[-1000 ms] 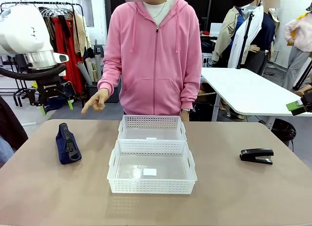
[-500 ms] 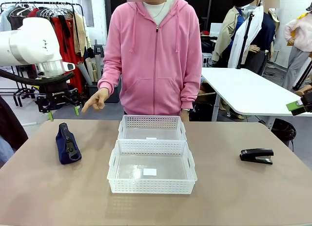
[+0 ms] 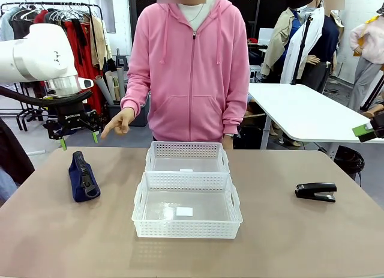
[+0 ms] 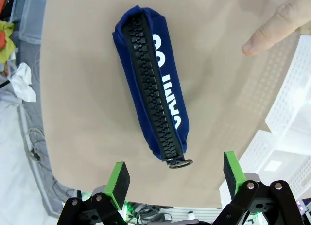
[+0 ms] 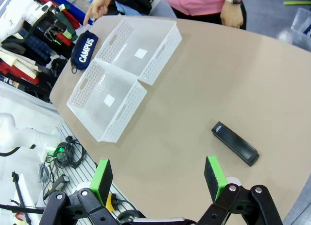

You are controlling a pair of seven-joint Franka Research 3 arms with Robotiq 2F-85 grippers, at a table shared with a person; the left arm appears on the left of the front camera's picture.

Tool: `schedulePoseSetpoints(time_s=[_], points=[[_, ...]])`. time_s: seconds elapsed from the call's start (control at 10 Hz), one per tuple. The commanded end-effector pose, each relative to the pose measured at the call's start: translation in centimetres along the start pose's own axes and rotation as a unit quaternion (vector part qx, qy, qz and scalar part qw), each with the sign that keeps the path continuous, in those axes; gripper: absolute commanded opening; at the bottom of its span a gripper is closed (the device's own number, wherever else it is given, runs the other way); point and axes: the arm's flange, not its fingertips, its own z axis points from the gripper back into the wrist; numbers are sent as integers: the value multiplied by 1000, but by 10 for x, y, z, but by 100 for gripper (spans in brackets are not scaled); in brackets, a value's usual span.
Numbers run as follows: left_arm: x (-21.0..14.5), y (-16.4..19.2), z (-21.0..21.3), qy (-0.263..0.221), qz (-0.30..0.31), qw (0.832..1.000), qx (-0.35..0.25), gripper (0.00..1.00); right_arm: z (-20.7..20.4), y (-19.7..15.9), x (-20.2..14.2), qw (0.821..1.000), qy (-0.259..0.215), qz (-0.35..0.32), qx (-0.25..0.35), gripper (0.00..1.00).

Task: Distribute items into two baskets.
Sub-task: Pick up the Pencil pouch that the person points to.

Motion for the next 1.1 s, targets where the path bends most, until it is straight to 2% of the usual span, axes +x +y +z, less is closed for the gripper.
schedulePoseSetpoints(time_s=[0.0, 0.3, 0.5, 1.0], points=[[-1, 0, 2, -1, 4, 1000, 0, 100, 0, 1, 1, 1000, -4, 2, 5, 100], [0, 0, 0, 0, 0, 1000, 0, 100, 0, 1, 1, 1000, -4, 2, 5, 100], [17, 1, -19, 2, 27, 1000, 11, 100, 0, 1, 1, 1000, -4, 2, 5, 100], [16, 8, -62, -24, 59, 998, 27, 100, 0, 1, 1, 1000, -4, 2, 5, 100]])
